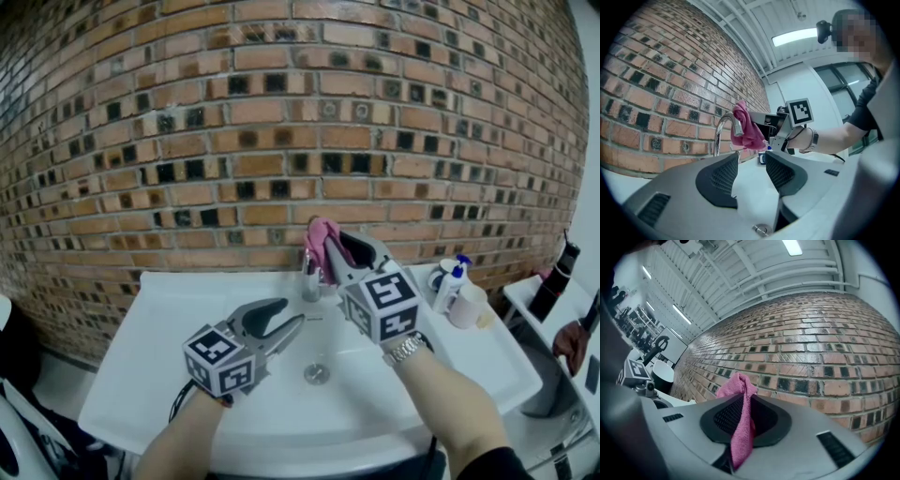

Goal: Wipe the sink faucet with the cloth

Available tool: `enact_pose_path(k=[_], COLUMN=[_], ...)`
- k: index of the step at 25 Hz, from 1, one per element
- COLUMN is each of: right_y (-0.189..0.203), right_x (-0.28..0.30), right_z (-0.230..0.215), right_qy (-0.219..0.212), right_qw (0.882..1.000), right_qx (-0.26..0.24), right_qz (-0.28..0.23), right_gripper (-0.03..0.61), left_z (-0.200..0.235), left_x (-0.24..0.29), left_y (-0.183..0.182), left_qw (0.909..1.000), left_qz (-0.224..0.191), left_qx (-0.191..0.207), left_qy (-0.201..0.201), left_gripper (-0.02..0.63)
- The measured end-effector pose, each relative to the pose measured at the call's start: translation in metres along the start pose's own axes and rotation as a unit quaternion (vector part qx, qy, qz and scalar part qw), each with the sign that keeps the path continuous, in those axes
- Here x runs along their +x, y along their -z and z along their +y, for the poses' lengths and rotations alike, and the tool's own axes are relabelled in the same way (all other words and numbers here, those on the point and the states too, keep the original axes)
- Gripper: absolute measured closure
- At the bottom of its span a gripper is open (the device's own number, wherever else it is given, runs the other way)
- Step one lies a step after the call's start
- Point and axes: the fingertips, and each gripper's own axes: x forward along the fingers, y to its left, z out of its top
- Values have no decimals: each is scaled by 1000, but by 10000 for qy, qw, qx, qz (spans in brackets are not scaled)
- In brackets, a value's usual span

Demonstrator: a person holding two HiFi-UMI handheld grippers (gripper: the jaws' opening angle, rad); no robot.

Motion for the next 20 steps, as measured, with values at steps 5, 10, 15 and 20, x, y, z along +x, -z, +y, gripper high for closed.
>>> enact_pose_path(k=[5,10,15,20], right_y=[0,6,10,15], right_x=[10,20,29,39], right_z=[-12,-24,-35,-44], right_qy=[114,247,349,451], right_qw=[9999,9994,9990,9981], right_qx=[72,176,170,252], right_qz=[36,141,232,339], right_gripper=[526,526,528,528], left_z=[1,1,1,1], left_x=[1,2,2,3], left_y=[0,3,2,2], left_qw=[10000,10000,9999,9999], left_qz=[2,58,80,83], left_qx=[26,47,83,82], left_qy=[-21,-19,-56,-43], left_gripper=[421,421,420,420])
